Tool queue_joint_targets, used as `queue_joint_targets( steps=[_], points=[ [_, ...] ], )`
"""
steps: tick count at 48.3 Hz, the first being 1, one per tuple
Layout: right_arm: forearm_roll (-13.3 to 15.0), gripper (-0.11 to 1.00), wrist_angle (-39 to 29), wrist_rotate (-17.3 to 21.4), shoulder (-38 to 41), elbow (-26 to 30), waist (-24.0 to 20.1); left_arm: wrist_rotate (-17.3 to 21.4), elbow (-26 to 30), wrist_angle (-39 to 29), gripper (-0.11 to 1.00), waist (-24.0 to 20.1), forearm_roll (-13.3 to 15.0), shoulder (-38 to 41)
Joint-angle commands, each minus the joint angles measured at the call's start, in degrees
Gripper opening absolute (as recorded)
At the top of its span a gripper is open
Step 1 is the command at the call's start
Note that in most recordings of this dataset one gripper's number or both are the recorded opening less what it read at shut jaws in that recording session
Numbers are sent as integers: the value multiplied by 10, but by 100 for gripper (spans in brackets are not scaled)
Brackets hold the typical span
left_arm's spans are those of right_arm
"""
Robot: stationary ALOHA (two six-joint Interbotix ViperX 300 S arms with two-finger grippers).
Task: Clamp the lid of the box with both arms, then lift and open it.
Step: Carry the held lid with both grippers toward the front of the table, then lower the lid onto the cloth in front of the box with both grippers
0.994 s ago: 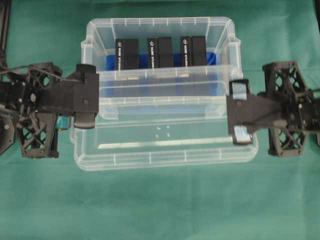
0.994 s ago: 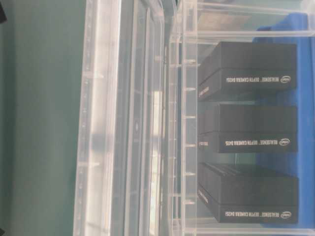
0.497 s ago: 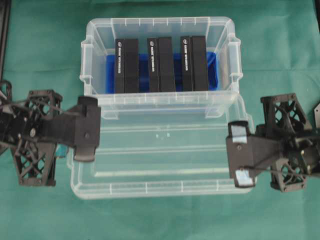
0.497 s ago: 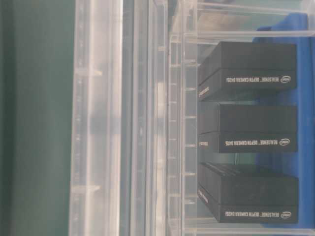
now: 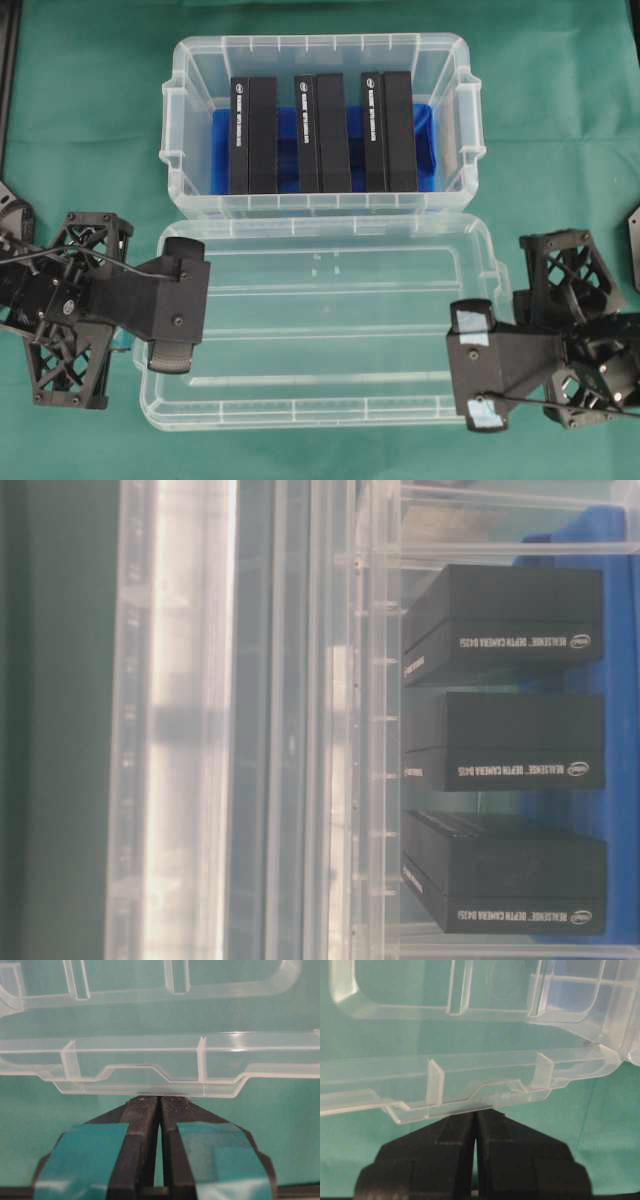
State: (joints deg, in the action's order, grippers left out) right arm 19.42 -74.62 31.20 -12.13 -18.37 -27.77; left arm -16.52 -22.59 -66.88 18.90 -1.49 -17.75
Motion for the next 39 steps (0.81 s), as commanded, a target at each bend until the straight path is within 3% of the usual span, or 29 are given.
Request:
queue_joint_targets(
  steps=[1,20,39],
  points=[
    [20,0,12,11,-1,40,4,-3,34,11,1,-6,-11,-3],
    [20,0,15,32,12,36,-4,-27,18,18,1,3,-11,7],
    [13,0,69,71,33,2,-15,-74,-42,89,1,25,-11,9]
  ],
)
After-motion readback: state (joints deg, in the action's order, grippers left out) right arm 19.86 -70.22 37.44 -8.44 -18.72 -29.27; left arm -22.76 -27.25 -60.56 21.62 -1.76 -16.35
